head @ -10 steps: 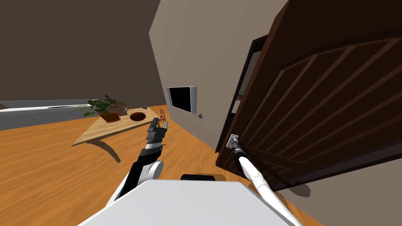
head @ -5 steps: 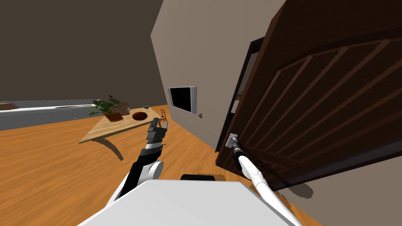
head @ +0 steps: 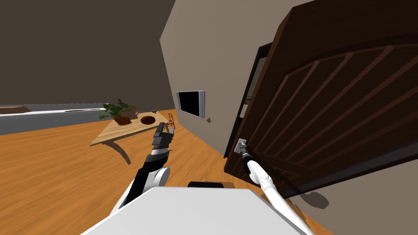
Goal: Pull the door open
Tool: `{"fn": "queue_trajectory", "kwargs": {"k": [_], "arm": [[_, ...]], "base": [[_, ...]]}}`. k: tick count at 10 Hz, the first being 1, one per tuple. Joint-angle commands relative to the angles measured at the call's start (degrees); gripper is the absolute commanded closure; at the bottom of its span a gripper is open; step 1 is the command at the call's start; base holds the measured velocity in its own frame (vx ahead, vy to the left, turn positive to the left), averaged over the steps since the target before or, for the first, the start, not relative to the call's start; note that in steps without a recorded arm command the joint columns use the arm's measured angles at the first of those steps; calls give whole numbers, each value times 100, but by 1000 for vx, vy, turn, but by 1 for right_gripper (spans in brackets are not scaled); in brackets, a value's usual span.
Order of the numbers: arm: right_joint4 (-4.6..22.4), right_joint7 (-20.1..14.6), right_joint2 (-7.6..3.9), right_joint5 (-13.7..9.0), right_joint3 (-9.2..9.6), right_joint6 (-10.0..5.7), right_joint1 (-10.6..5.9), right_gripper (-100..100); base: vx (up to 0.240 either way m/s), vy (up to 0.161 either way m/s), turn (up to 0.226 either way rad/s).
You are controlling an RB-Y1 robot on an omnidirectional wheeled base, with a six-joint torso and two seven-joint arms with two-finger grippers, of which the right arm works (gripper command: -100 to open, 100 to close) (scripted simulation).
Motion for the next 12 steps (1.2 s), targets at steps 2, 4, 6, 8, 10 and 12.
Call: {"fn": "queue_trajectory", "kwargs": {"k": [2,4,6,8,10,12], "arm": [[136,-141,102,-651,-103,-219,54,100],[184,-202,149,-956,-152,-369,1,100],[233,-264,198,-1356,-203,-521,-53,100],[283,-327,247,-1728,-254,-674,-107,100],[283,-327,247,-2026,-254,-674,-107,100],[332,-389,296,-2470,-304,-827,-161,100]], "base": [[-48,-15,35],[-61,-20,34],[-48,-21,33],[-49,-25,34],[-36,-12,18],[-41,-16,30]]}}
